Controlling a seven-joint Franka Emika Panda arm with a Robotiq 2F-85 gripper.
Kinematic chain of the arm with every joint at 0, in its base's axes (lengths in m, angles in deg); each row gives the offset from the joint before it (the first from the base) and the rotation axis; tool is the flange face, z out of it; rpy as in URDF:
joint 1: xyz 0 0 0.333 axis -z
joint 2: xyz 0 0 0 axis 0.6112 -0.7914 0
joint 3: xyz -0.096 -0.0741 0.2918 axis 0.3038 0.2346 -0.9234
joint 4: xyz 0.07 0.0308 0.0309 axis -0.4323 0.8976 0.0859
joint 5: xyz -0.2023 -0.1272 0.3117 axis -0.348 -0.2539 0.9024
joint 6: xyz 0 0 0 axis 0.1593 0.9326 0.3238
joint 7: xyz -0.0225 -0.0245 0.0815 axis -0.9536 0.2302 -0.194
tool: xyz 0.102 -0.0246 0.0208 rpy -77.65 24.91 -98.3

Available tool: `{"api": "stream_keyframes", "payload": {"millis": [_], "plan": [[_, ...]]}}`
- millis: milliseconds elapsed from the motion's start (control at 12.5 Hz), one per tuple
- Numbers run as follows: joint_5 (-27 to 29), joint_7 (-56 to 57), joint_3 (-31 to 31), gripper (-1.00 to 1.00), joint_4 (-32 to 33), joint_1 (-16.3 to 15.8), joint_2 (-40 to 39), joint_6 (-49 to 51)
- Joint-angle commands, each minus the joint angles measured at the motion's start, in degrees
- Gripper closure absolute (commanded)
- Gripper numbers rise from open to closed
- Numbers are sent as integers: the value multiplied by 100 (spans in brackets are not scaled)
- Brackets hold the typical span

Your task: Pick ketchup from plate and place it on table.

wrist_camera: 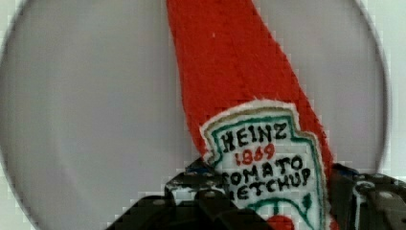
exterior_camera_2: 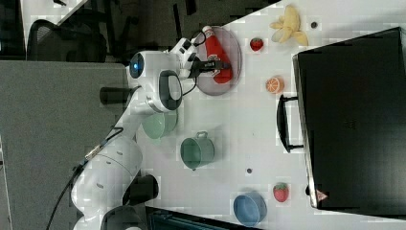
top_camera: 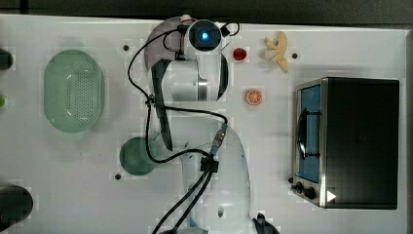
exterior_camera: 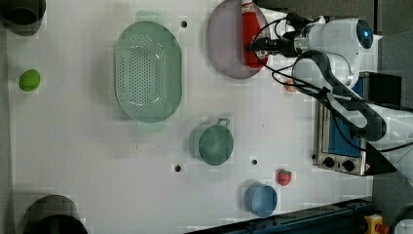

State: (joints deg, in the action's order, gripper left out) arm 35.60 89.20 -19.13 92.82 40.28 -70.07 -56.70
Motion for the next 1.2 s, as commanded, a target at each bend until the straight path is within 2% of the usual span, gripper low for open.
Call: {"api": "stream_keyframes", "payload": {"millis": [80,320,800,960,1200], "plan": [[25,203,3,-17,-128,-29,235,-23],[243,-63,3,-17,-76,68,855,247],[316,-95,119,-17,230,331,2613,2757],[316,-396,250,-17,652,351,3139,3266],[316,-775,376,-17,1654,354,3802,3173]]}}
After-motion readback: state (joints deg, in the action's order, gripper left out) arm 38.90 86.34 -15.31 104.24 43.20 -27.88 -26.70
